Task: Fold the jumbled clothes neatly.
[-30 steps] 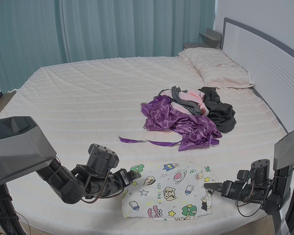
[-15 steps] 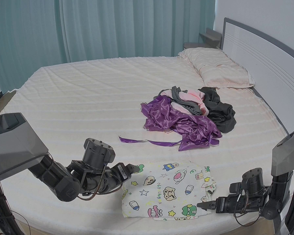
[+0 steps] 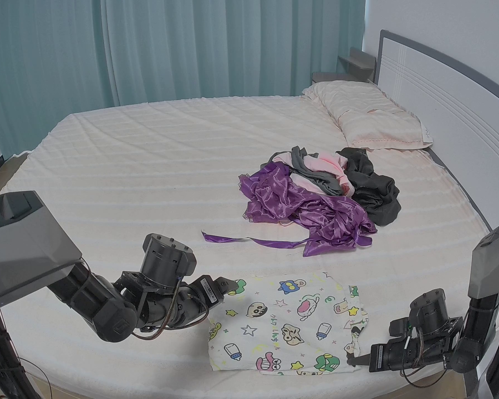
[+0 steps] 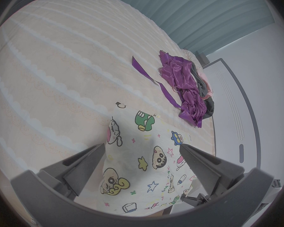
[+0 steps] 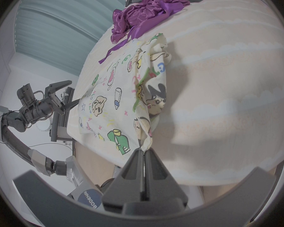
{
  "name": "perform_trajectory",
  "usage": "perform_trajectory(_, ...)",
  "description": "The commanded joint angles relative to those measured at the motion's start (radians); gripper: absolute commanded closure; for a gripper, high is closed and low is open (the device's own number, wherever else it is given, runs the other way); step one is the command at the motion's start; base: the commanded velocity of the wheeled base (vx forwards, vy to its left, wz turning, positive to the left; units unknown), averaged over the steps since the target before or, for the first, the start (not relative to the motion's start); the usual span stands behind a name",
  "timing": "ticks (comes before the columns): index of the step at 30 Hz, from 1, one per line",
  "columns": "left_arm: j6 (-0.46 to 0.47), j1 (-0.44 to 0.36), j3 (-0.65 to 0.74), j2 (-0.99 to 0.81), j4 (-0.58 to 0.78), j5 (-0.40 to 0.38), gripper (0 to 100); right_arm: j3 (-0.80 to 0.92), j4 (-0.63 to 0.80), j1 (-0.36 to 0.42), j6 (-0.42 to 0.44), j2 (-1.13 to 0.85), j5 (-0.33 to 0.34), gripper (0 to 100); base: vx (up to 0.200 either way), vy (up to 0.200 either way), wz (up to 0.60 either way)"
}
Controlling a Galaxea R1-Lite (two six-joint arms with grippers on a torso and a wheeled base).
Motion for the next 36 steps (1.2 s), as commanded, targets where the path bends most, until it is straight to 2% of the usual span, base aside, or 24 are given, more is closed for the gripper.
perform_trajectory(1, 0.0, -0.004, 0.0, -0.002, -0.002, 0.006, 0, 0.018, 0.038, -0.007, -0.003, -0.072, 0.032, 100, 0.0, 0.0, 0.0)
perform_trajectory(9, -0.028, -0.047, 0.006, -0.004, -0.061, 0.022, 0, 0.018, 0.041, -0.007, -0.034, -0.047, 0.031, 100, 0.0, 0.0, 0.0)
perform_trajectory(10, -0.046, -0.057, 0.011, -0.004, -0.088, 0.028, 0, 0.018, 0.044, -0.007, -0.04, -0.046, 0.031, 0, 0.0, 0.0, 0.0)
perform_trajectory(12, -0.069, -0.076, 0.018, -0.004, -0.14, 0.045, 0, 0.018, 0.045, -0.009, -0.041, -0.047, 0.031, 0, 0.0, 0.0, 0.0)
perform_trajectory(17, -0.087, -0.112, 0.02, 0.01, -0.155, 0.045, 0, 0.018, 0.044, -0.012, -0.046, -0.05, 0.027, 0, 0.0, 0.0, 0.0)
perform_trajectory(22, -0.095, -0.142, 0.055, 0.035, -0.157, 0.045, 0, 0.018, 0.035, -0.075, -0.086, -0.122, 0.018, 0, 0.0, 0.0, 0.0)
perform_trajectory(33, -0.094, -0.161, 0.078, 0.119, -0.16, 0.048, 0, 0.005, 0.025, -0.132, -0.089, -0.191, 0.017, 0, 0.0, 0.0, 0.0)
perform_trajectory(36, -0.095, -0.167, 0.078, 0.121, -0.16, 0.048, 0, -0.021, 0.012, -0.171, -0.089, -0.21, 0.02, 0, 0.0, 0.0, 0.0)
